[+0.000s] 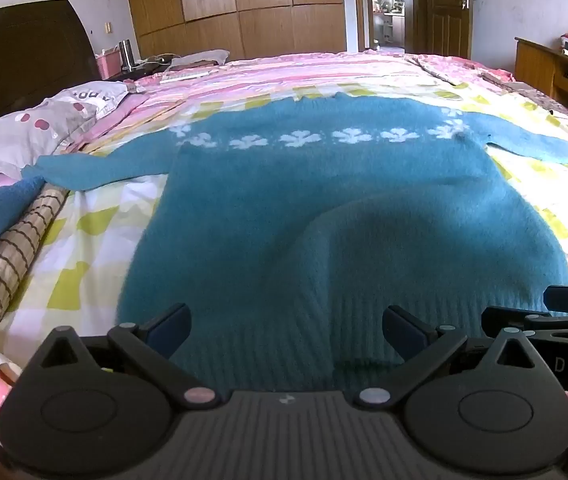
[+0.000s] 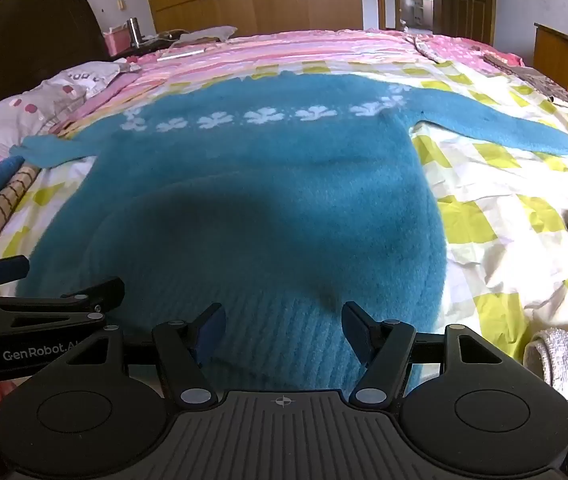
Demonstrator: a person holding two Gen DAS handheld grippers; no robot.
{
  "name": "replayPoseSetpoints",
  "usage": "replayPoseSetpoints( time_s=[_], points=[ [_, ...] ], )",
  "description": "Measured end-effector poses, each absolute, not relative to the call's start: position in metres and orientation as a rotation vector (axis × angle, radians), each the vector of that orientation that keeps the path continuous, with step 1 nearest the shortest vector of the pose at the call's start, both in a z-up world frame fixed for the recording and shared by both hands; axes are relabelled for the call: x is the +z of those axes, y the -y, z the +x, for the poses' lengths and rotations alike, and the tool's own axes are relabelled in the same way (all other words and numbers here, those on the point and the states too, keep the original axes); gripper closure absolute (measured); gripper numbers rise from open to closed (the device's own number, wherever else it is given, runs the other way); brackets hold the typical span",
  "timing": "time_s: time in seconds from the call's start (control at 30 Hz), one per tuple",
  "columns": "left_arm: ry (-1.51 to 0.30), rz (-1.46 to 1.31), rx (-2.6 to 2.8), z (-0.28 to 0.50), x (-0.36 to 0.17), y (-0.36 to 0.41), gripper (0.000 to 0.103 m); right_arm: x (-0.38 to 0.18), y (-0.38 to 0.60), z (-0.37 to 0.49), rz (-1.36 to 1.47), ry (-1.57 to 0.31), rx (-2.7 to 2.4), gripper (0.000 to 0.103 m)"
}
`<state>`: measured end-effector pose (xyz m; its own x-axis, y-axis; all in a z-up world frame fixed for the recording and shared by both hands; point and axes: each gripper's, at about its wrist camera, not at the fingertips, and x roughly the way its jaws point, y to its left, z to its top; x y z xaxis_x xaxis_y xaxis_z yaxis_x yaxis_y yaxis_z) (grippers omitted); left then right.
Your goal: Fold small clothes
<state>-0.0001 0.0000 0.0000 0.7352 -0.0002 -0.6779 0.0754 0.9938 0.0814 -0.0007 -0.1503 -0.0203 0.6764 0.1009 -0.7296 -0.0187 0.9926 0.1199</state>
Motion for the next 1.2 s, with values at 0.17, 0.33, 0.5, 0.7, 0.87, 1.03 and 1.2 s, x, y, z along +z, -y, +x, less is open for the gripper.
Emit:
replayPoseSetpoints(
  time_s=[0.17, 0.33, 0.5, 0.7, 0.87, 1.03, 1.2],
  points=[
    [-0.749, 0.1, -0.044, -0.001, 0.0, 0.0, 0.0, -0.021, 0.15, -0.001, 0.1, -0.827, 0.065, 0.038],
    [-0.781, 0.07, -0.057, 0.003, -0.012, -0.003, 0.0, -0.022, 0.15, 0.0, 0.099, -0.83, 0.064, 0.038],
    [-0.801, 0.063, -0.065, 0.004, -0.012, -0.002, 0.0, -0.019, 0.15, -0.001, 0.1, -0.831, 0.066, 0.038],
    [-0.838, 0.049, -0.074, 0.008, -0.016, -0.003, 0.0, -0.024, 0.15, 0.002, 0.099, -0.837, 0.067, 0.038],
    [-0.875, 0.021, -0.081, 0.011, -0.023, -0.005, 0.0, -0.026, 0.148, 0.003, 0.091, -0.841, 0.073, 0.036],
    [-0.903, -0.011, -0.082, 0.013, -0.028, -0.008, 0.0, -0.027, 0.148, 0.004, 0.091, -0.844, 0.068, 0.036],
    [-0.908, -0.019, -0.05, 0.014, -0.031, -0.012, 0.0, -0.028, 0.148, 0.006, 0.091, -0.851, 0.064, 0.036]
  ],
)
